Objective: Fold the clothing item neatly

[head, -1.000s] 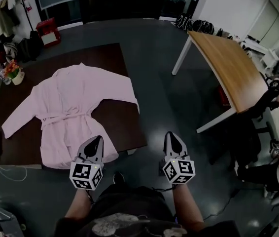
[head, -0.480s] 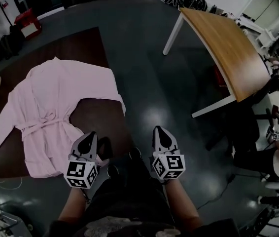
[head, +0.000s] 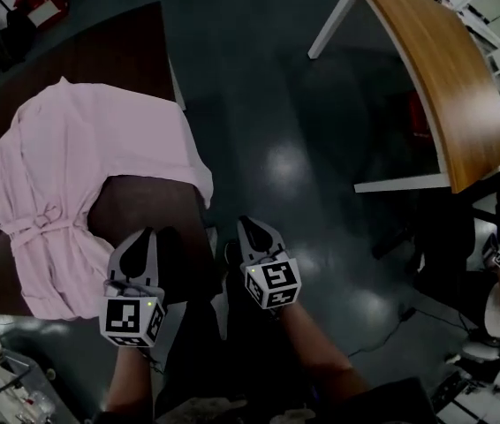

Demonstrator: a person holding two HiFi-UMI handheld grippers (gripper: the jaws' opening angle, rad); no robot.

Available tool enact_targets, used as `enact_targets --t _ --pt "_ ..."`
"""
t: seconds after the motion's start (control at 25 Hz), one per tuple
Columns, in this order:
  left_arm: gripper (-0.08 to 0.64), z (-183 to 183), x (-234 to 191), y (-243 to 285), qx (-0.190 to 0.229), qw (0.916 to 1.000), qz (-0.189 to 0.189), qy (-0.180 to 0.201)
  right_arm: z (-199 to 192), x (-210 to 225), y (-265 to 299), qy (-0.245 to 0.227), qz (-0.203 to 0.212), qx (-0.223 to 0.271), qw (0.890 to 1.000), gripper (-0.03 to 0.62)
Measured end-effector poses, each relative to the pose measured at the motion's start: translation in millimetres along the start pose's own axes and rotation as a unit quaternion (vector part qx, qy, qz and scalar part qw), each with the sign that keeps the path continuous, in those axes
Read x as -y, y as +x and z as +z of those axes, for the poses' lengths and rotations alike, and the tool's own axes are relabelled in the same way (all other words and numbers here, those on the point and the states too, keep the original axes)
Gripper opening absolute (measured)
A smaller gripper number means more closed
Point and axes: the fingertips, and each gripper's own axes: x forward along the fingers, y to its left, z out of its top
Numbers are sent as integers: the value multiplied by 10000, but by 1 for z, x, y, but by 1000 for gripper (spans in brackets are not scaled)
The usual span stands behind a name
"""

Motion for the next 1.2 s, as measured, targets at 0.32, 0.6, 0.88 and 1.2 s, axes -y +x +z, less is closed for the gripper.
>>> enact_targets --t 0.32,0.6,0.88,1.2 --pt "9 -13 -10 25 -226 9991 324 -181 -43 -14 55 -206 858 -583 9944 49" --pt "9 -12 -18 25 -246 9974 562 -383 -63 -30 89 -251 1340 -814 9873 103" --pt "9 -14 -30 22 -223 9953 772 -534 -69 -27 115 -590 960 -989 9887 121" --pt "9 -11 -42 14 -206 9937 913 -609 -44 11 101 -626 352 -854 9938 12"
